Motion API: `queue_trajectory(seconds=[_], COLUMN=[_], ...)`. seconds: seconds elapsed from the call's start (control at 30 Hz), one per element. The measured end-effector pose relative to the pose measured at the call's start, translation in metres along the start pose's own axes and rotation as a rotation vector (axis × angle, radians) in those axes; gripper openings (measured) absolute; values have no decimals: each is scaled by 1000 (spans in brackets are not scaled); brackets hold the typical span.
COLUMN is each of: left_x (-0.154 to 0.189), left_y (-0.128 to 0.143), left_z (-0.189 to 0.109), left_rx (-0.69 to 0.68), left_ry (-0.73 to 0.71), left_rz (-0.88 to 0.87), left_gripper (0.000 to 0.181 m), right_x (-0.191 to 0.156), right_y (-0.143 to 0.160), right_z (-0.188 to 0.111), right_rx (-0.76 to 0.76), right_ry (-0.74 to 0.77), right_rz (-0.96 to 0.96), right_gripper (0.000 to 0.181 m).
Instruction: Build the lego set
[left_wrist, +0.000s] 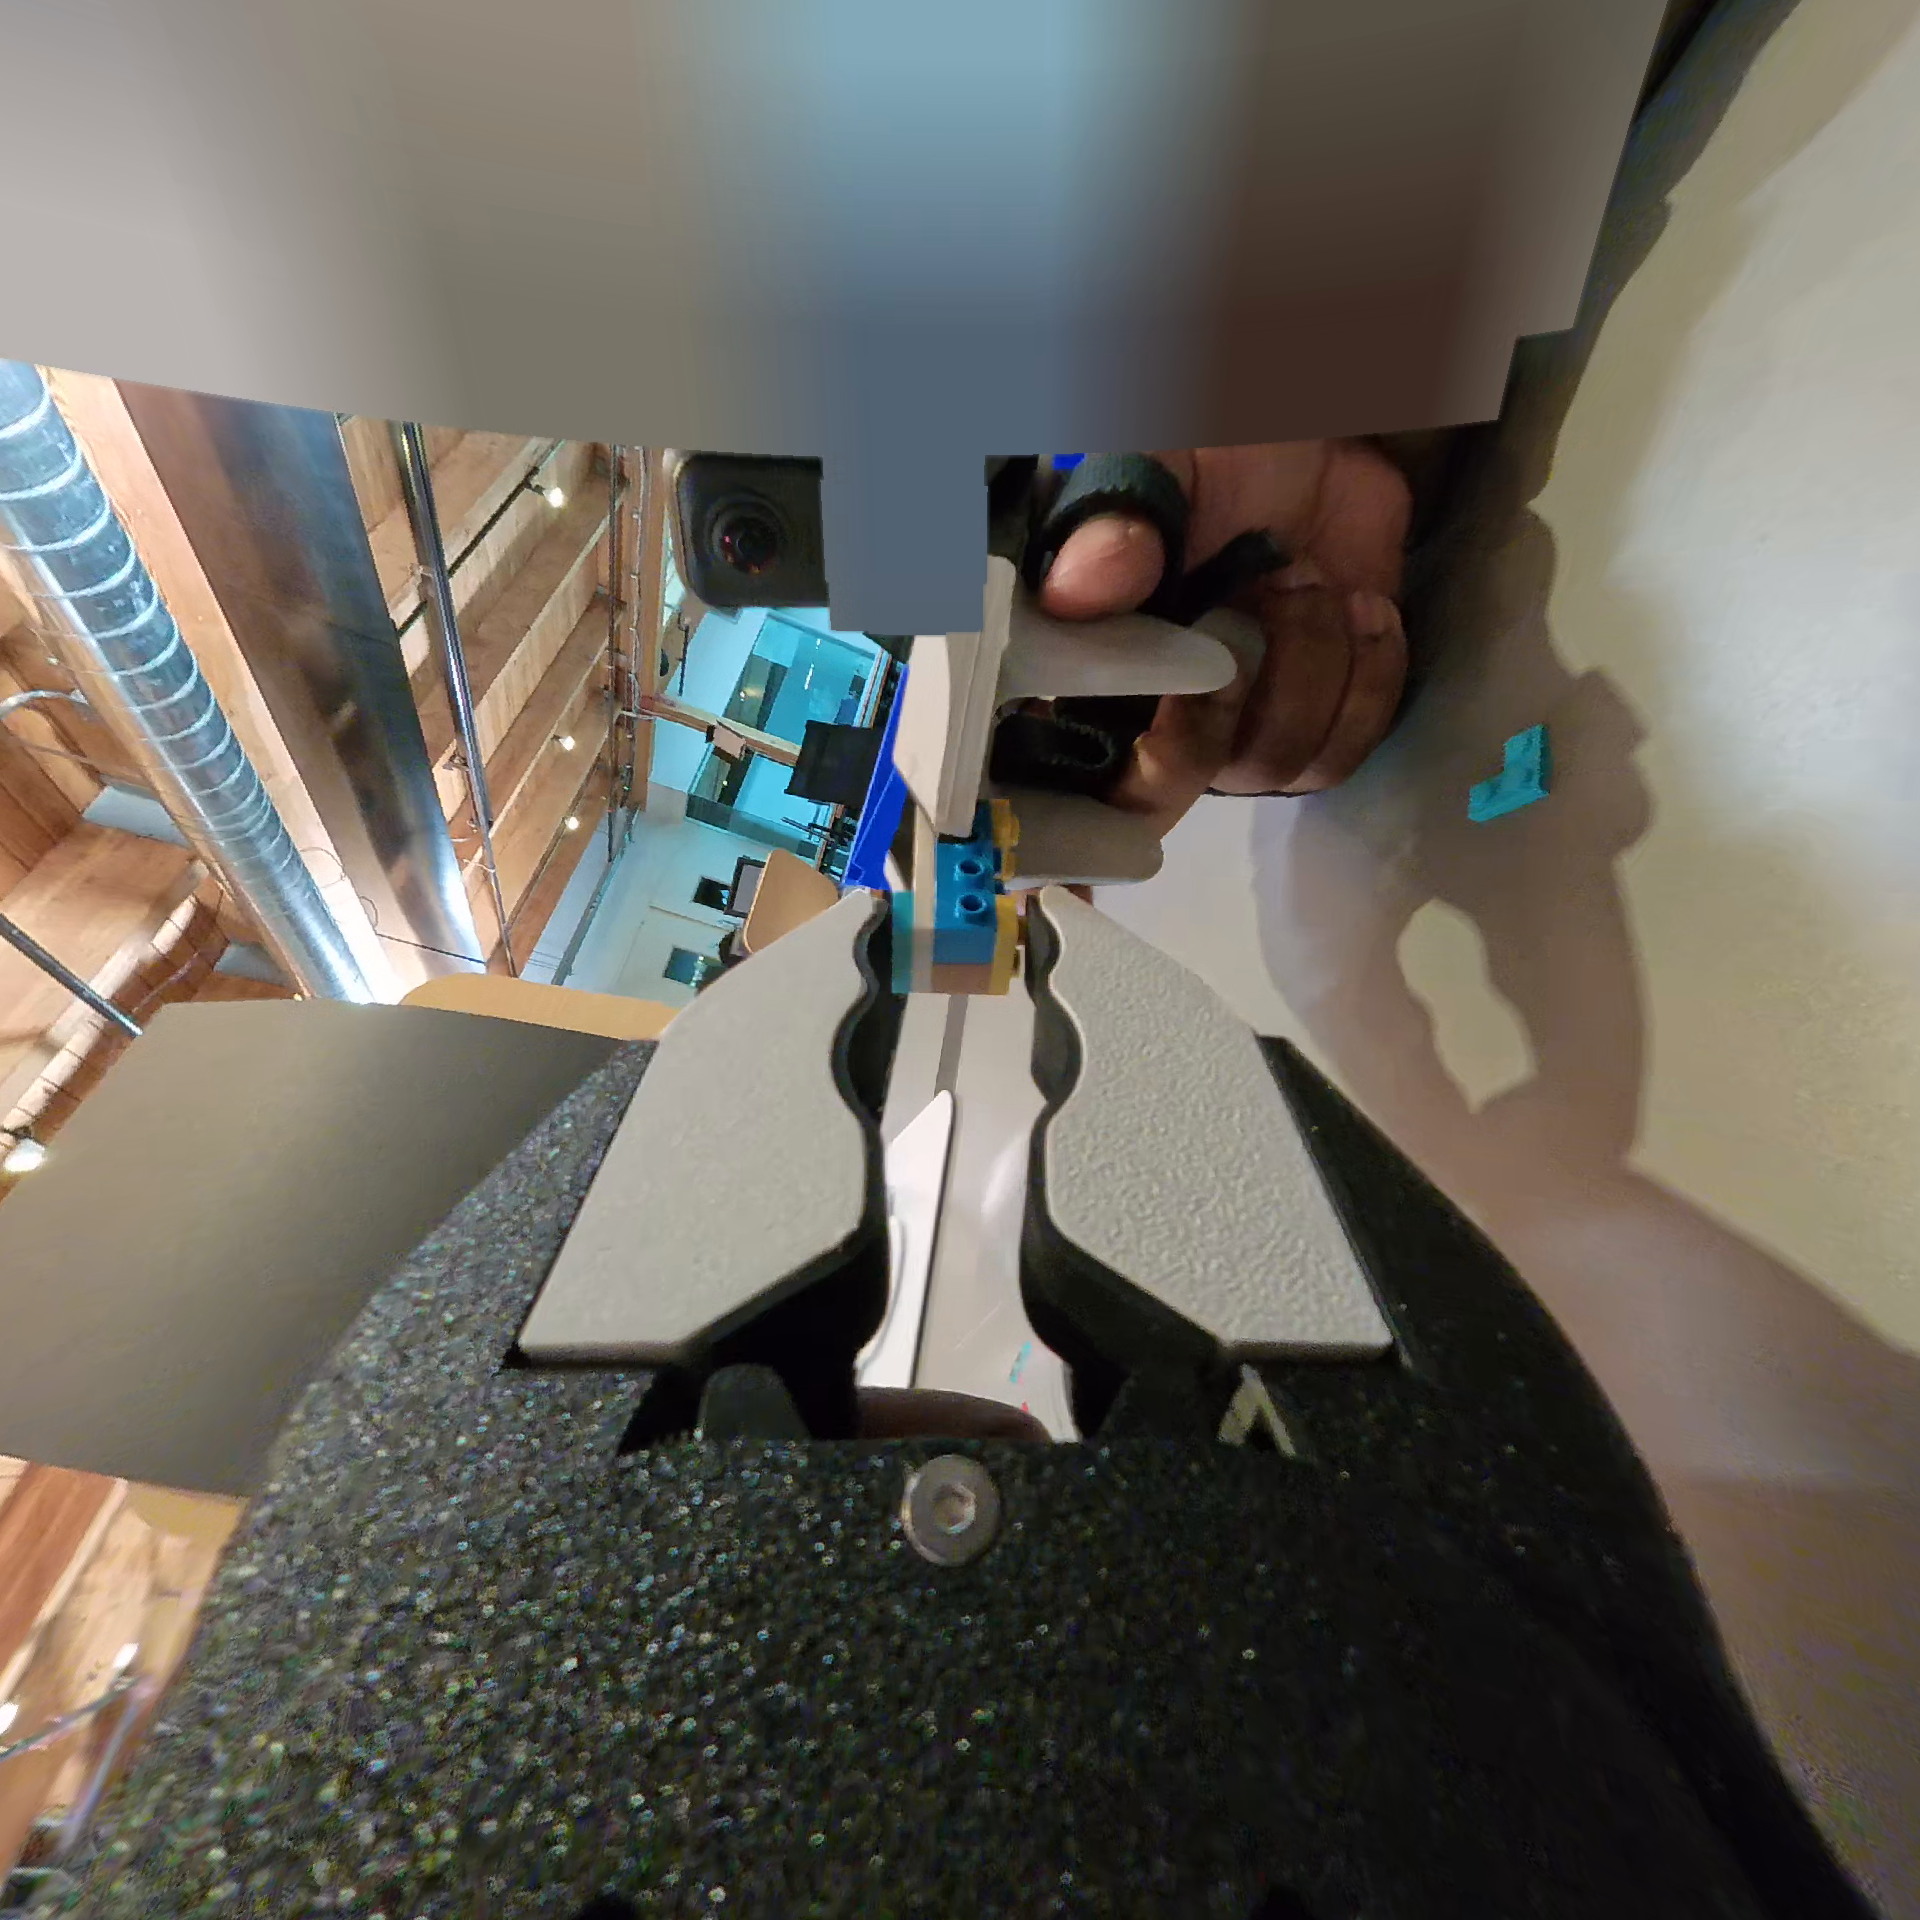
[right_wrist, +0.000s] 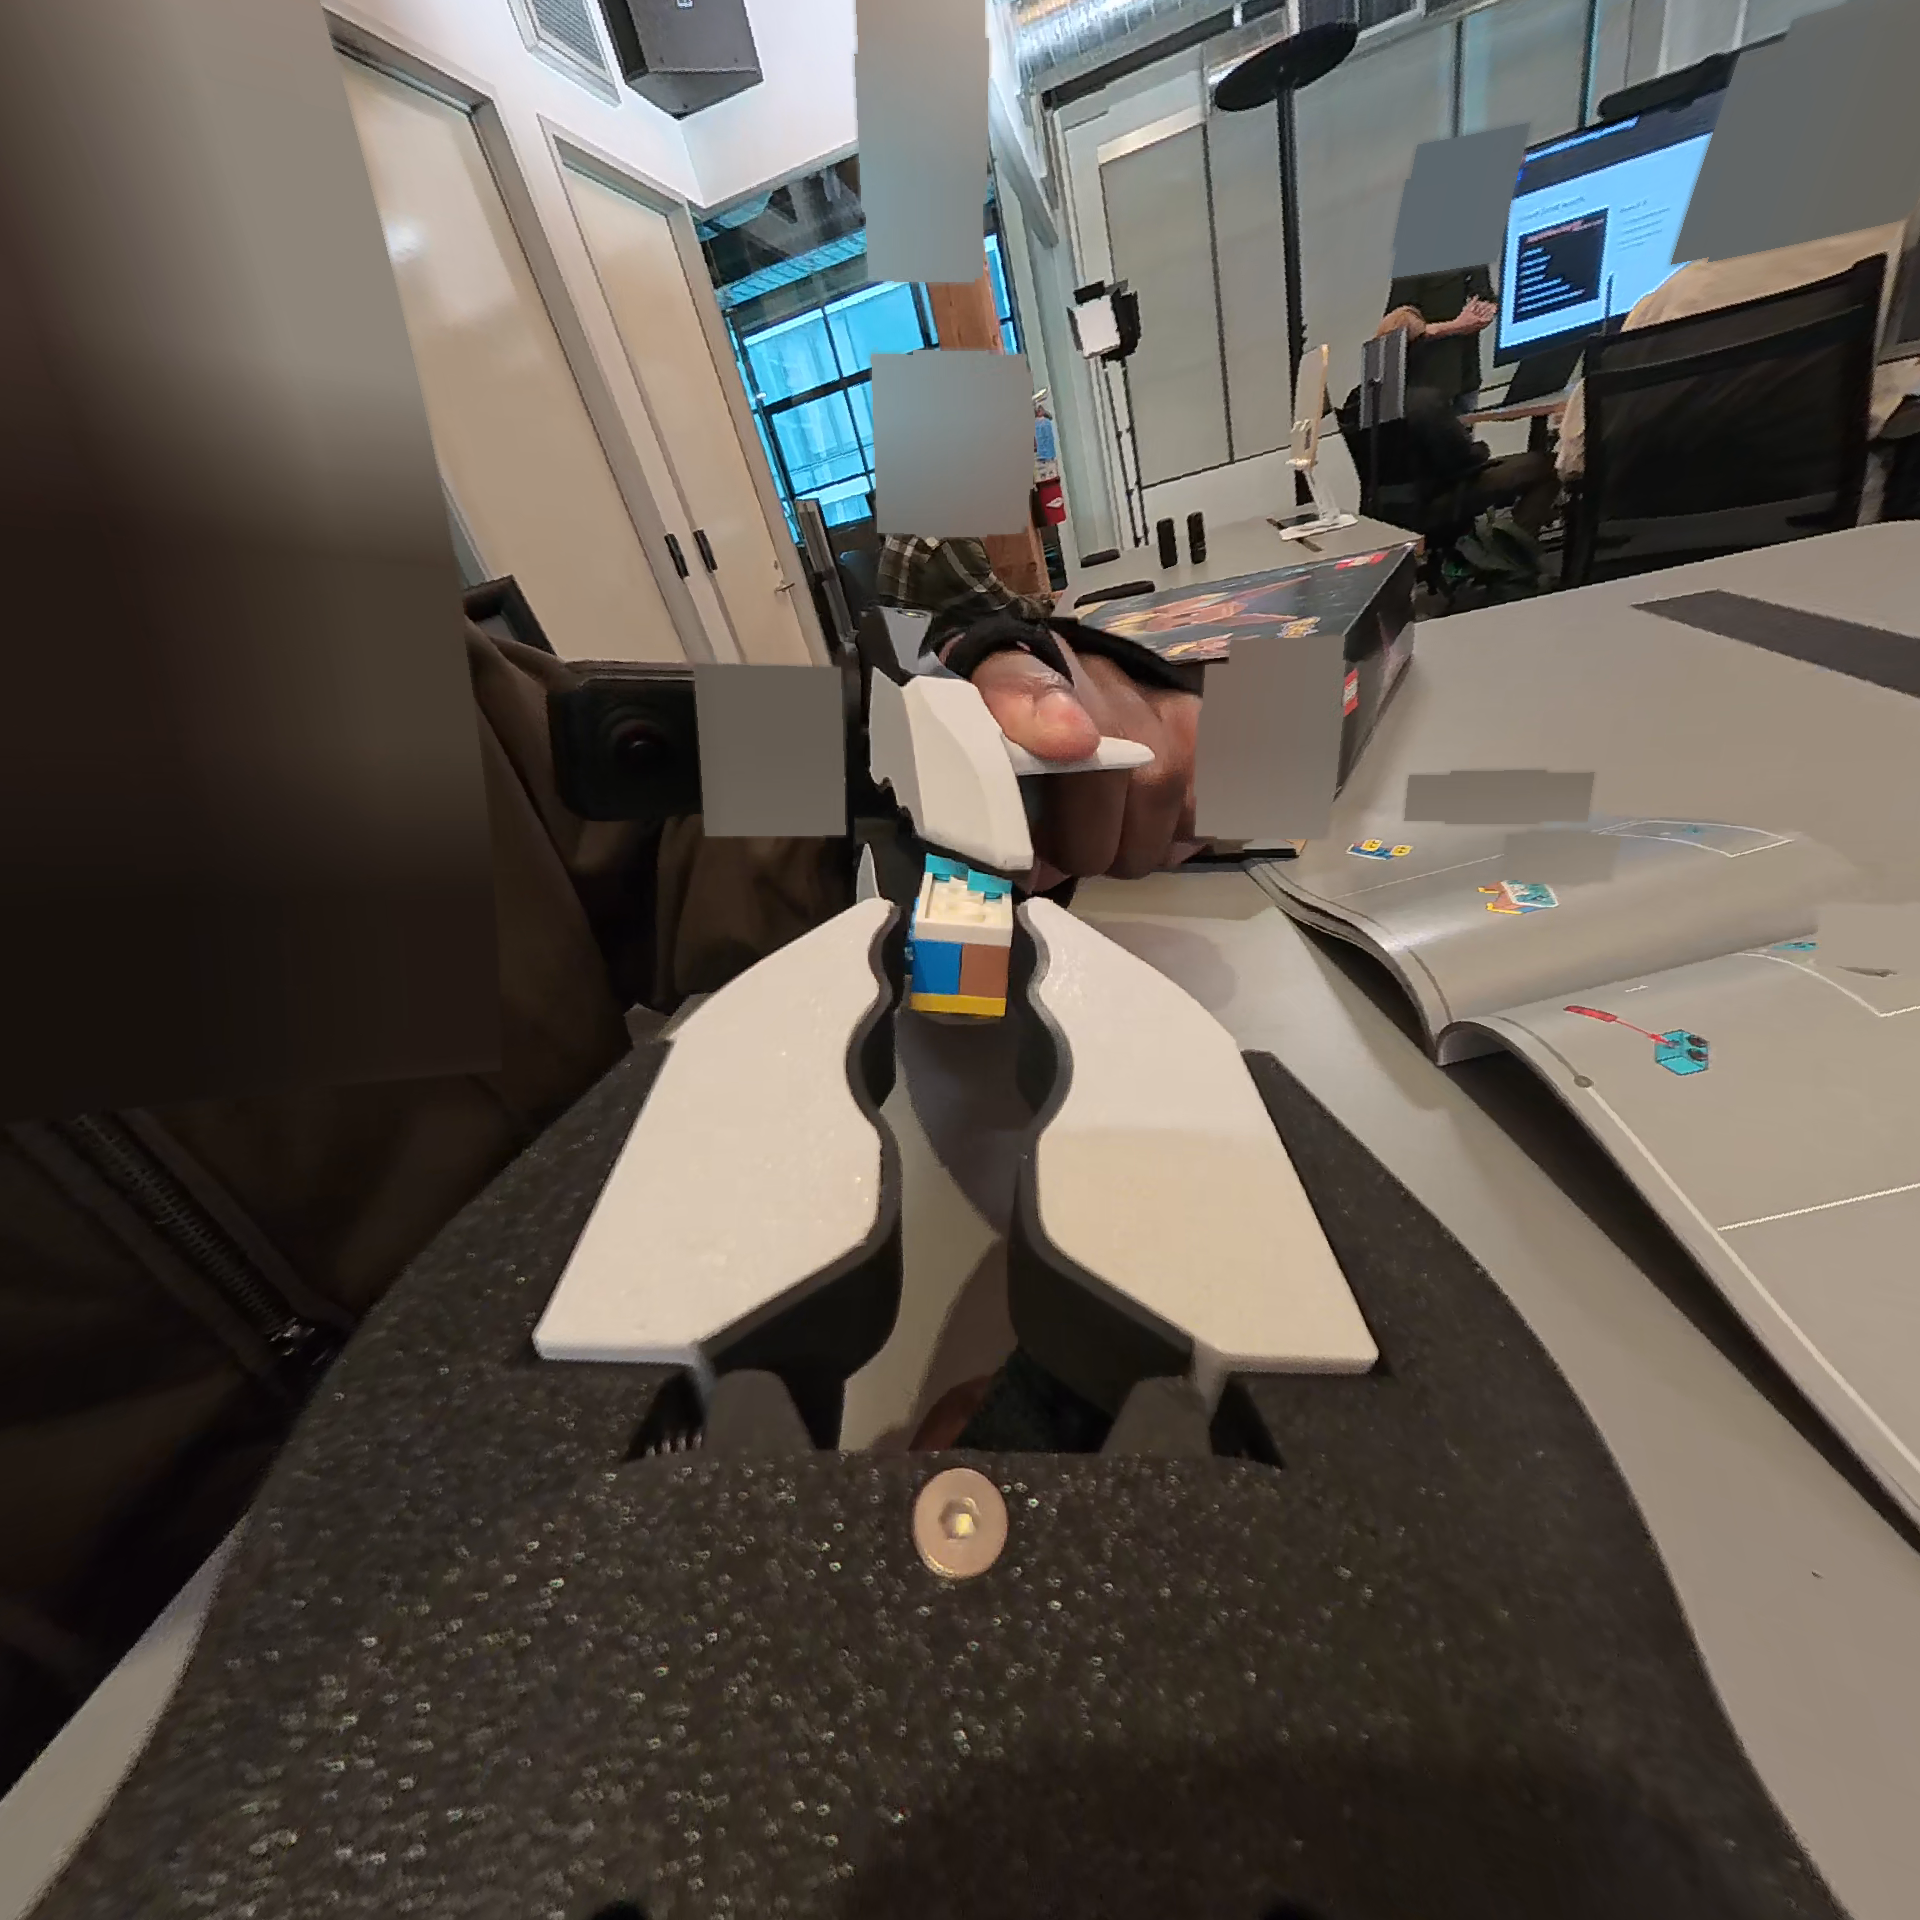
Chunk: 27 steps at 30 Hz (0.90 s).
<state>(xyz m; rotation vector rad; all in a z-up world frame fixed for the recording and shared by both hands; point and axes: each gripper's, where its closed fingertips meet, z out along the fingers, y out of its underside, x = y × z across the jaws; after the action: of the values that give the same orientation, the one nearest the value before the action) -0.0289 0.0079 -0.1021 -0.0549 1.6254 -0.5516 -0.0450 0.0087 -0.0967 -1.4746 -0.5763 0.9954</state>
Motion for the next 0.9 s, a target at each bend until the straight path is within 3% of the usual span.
queue_trajectory(seconds=[0.1, 0.2, 0.4, 0.53, 0.9], left_x=[-8, -15, 3, 3, 4], left_y=[2, 9, 8, 8, 8], left_z=[-5, -8, 1, 2, 1], left_rx=[25, 9, -22, -25, -38], left_ry=[-36, -66, -1, -4, 31], left_rz=[-88, -134, -20, 10, 18], left_gripper=[42, 47, 45, 24, 24], right_x=[4, 9, 6, 4, 4], right_y=[-3, -6, 0, 3, 4], right_z=[-3, -5, 0, 2, 2], right_rx=[21, 37, 2, -16, -27], right_ry=[21, 36, 17, 13, 7], right_rz=[4, 30, 41, 32, 44], right_gripper=[19, 19, 19, 19, 19])
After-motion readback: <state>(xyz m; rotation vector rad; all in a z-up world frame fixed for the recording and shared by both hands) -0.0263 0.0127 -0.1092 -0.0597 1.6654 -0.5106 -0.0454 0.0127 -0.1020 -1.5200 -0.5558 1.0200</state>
